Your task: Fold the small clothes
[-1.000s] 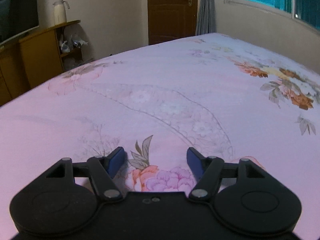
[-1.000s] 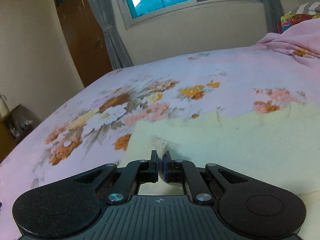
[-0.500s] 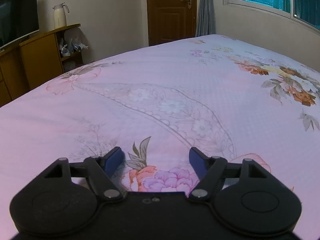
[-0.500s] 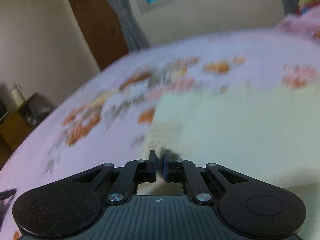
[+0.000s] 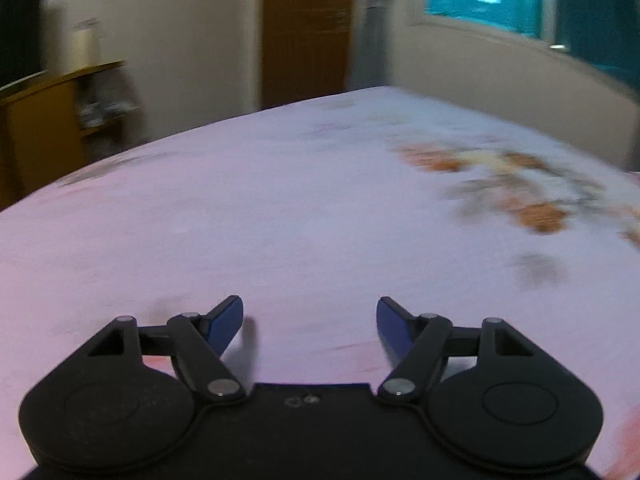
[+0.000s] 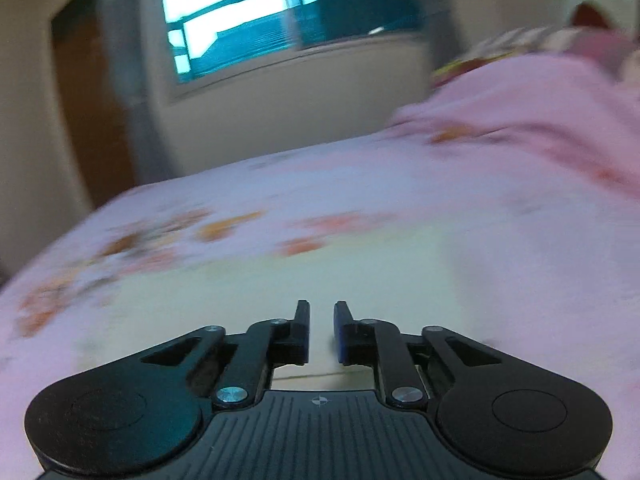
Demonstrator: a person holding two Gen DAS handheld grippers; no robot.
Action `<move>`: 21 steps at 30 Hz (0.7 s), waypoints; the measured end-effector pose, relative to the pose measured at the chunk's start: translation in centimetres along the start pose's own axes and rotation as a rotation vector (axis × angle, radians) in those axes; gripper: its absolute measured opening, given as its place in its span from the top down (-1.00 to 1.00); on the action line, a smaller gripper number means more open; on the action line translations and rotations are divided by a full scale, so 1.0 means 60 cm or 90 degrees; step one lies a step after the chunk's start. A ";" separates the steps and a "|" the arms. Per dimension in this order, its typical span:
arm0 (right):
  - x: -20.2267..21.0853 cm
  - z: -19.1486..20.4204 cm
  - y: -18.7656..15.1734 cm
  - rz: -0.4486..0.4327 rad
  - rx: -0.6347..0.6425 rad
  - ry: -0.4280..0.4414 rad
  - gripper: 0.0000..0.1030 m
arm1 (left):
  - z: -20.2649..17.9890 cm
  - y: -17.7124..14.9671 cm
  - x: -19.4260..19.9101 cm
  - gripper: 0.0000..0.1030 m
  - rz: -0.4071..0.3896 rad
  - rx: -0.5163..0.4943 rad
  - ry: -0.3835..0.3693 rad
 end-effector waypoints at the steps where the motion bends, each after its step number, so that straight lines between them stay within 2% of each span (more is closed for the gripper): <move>1: -0.003 -0.034 0.006 -0.001 -0.011 -0.019 0.76 | -0.047 0.007 -0.015 -0.40 -0.001 -0.005 -0.032; 4: -0.007 -0.106 0.026 -0.014 -0.048 -0.048 0.78 | -0.218 0.022 -0.062 -0.40 -0.001 -0.026 -0.147; 6: -0.003 -0.129 0.034 -0.026 -0.068 -0.035 0.78 | -0.330 0.031 -0.092 -0.40 -0.003 -0.051 -0.214; 8: -0.010 -0.130 0.030 -0.029 -0.047 -0.025 0.78 | -0.443 0.033 -0.115 -0.40 -0.006 -0.084 -0.272; 10: -0.035 -0.121 0.006 0.017 -0.031 0.014 0.78 | -0.524 0.025 -0.133 -0.41 -0.010 -0.111 -0.307; 11: -0.054 -0.114 -0.017 0.066 -0.007 0.027 0.78 | -0.557 0.018 -0.145 -0.46 -0.001 -0.124 -0.319; 12: -0.074 -0.114 -0.040 0.102 0.024 0.013 0.77 | -0.584 0.004 -0.162 -0.47 0.016 -0.141 -0.321; 14: -0.074 -0.123 -0.040 0.088 0.017 0.019 0.77 | -0.607 -0.022 -0.206 -0.46 0.072 -0.178 -0.283; 18: -0.062 -0.131 0.018 -0.001 0.005 0.030 0.77 | -0.611 0.025 -0.198 -0.40 0.001 -0.152 -0.292; 21: -0.114 -0.112 0.057 -0.006 0.010 0.025 0.77 | -0.631 0.046 -0.240 -0.44 0.021 -0.144 -0.292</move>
Point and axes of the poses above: each gripper's, at about its wrist camera, not at the fingertips, and x roughly against the way its jaws point, z to its left, y to its top, the point moved 8 cm from there along -x, roughly the way its jaws point, and after that the axes turned 14 degrees about -y, right-handed, at the moved point
